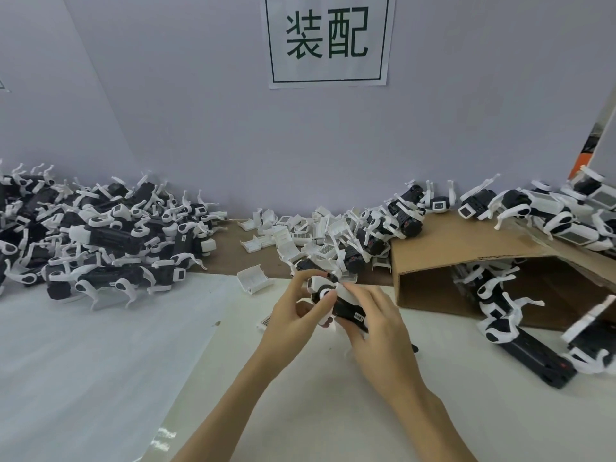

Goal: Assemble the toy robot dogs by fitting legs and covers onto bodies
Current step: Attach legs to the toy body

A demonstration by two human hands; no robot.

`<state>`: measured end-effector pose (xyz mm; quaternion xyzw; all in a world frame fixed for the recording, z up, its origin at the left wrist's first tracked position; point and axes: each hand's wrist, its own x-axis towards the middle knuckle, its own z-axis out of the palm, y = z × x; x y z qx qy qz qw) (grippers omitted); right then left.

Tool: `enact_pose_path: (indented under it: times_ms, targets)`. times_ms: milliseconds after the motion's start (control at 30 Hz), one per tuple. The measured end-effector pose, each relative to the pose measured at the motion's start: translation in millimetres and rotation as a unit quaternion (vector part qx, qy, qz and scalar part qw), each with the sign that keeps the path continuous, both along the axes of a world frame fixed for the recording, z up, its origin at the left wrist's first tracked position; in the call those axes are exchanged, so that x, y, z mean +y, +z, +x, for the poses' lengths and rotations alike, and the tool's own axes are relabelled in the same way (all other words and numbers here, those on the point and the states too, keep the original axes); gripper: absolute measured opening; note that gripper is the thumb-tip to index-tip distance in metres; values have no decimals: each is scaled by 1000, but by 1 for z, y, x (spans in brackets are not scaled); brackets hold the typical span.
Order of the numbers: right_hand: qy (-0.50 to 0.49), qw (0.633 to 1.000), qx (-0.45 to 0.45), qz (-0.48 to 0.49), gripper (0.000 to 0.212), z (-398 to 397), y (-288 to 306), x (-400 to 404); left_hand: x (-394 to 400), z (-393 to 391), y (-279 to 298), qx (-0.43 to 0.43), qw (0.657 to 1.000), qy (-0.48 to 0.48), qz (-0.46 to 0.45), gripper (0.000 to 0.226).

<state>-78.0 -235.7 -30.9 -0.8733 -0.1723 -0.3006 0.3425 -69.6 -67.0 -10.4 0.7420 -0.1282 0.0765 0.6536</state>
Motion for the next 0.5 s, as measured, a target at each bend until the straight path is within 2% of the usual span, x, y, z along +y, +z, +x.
enact_pose_path:
  times_ms: [133,233,367,500]
  targets:
    - [-10,1000,-8,-17,49,0,5,-4,4,1,0,-1,999,-37,11,41]
    - [1,1000,0,-20,51,0,6,-8,3,2,-3,-26,996,-62,62,40]
    - [30,1000,8,1,55,-2,4,-8,1,3,-14,-68,984,-38,159,36]
    - [21,1000,10,8,51,-3,6,-6,1,4,-17,-73,982,-16,175,37]
